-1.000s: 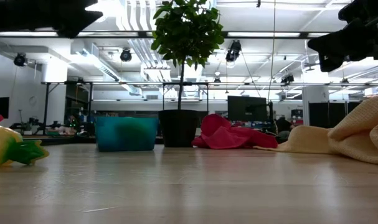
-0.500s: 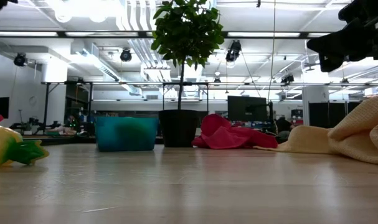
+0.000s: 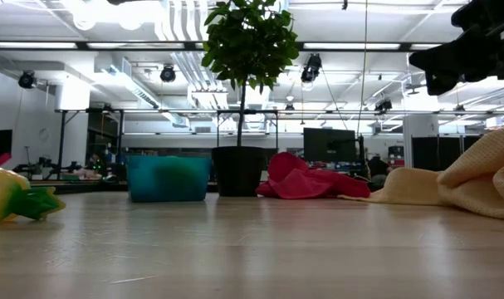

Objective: Pick and placing Produce into tupperware
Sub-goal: Put the yellow pineapple into the blue bin

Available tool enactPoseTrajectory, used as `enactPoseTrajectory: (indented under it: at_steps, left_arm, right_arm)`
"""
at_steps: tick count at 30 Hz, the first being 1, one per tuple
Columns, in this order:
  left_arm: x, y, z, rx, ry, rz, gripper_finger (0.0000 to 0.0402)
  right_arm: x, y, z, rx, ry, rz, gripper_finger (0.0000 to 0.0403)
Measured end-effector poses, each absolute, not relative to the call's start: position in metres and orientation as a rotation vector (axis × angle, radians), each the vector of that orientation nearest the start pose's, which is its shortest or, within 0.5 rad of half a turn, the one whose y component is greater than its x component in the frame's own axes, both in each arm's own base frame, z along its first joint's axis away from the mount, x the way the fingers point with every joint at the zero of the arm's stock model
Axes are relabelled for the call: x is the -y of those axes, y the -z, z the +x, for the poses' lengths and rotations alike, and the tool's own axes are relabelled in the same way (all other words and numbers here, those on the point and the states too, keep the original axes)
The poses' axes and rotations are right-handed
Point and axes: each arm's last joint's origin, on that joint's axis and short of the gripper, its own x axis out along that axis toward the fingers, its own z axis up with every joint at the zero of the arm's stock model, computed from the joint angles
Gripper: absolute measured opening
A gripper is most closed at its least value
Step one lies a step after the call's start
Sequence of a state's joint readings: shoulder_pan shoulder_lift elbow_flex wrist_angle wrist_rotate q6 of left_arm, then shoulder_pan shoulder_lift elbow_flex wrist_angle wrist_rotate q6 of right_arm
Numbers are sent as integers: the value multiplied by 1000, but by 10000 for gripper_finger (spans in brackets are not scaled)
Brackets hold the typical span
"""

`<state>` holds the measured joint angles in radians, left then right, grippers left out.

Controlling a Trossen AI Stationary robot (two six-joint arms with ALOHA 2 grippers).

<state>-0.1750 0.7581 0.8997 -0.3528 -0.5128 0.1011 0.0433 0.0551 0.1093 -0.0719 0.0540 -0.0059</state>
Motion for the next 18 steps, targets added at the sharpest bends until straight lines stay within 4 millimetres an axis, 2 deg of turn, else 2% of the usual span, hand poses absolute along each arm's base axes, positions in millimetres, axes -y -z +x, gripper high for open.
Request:
enactPoseTrajectory:
  at_steps: [8, 18]
  left_arm:
    - [30, -358, 172, -484, -374, 32, 329]
    - [48, -328, 200, -947, -510, -228, 329]
  right_arm:
    - [-3, -190, 94, -18, 11, -61, 9]
    - [-3, -190, 94, -18, 11, -63, 9]
